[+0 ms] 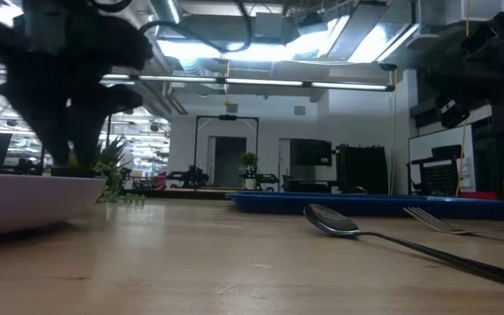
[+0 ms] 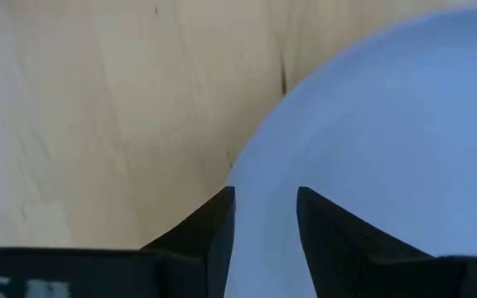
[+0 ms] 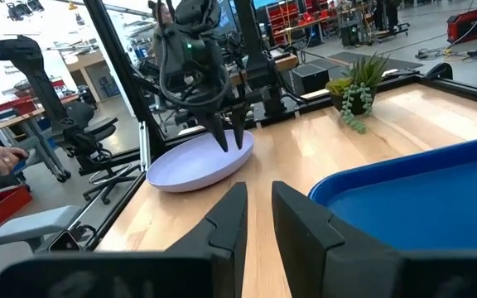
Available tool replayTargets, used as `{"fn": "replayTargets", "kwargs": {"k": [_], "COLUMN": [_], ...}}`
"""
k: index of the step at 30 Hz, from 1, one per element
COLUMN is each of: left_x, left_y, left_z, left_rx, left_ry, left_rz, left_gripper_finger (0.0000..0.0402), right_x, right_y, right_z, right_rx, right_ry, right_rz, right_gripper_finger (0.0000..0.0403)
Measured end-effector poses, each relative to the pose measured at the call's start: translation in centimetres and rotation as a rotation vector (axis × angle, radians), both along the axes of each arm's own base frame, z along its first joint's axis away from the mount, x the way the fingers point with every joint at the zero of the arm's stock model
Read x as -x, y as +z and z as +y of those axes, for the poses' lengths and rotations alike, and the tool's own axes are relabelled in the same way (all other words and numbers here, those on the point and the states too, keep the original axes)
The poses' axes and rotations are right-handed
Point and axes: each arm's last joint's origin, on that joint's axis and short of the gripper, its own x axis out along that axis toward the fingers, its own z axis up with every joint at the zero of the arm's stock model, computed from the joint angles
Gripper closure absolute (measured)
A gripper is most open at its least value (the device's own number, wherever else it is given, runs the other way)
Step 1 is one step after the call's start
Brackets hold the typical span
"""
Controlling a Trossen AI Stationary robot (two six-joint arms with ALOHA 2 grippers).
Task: Pick and place plate/cup/fork/spoon on tray
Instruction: Put the purple plate on the blue serving tray
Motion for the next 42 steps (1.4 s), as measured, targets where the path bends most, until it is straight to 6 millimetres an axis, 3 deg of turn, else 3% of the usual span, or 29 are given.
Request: {"fn": "replayTargets", "kwargs": {"k": [10, 16, 31, 38, 42], "left_x": [0.2, 0.1, 1.4, 0.7, 0.0], "left_y": [-0.6, -0.9, -4.4, -4.0, -3.5], "left_z": [0.8, 1.0, 2.9, 4.2, 4.6], "left_rx": [-0.103, -0.041, -0.030, -0.080, -0.117], "left_ry": [0.038, 0.040, 0.145, 0.218, 0.253], "left_rz": [-0.012, 0.020, 0.005, -0.025, -0.083], "left_gripper_finger": [0.0277, 0.0277, 0.0277, 0.0281, 0.0305], "right_x": [0.0, 0.0, 0.0, 0.0, 0.0], "right_y": [0.0, 0.0, 0.0, 0.0, 0.0], "right_z": [0.0, 0.0, 0.0, 0.0, 0.0], "right_rx": [0.000, 0.000, -0.001, 0.000, 0.000], "right_ry": [0.000, 0.000, 0.000, 0.000, 0.000], "right_rz": [0.000, 0.000, 0.000, 0.000, 0.000], "right_gripper_finger": [0.0338, 0.0338, 0.0338, 0.0338, 0.0338]}}
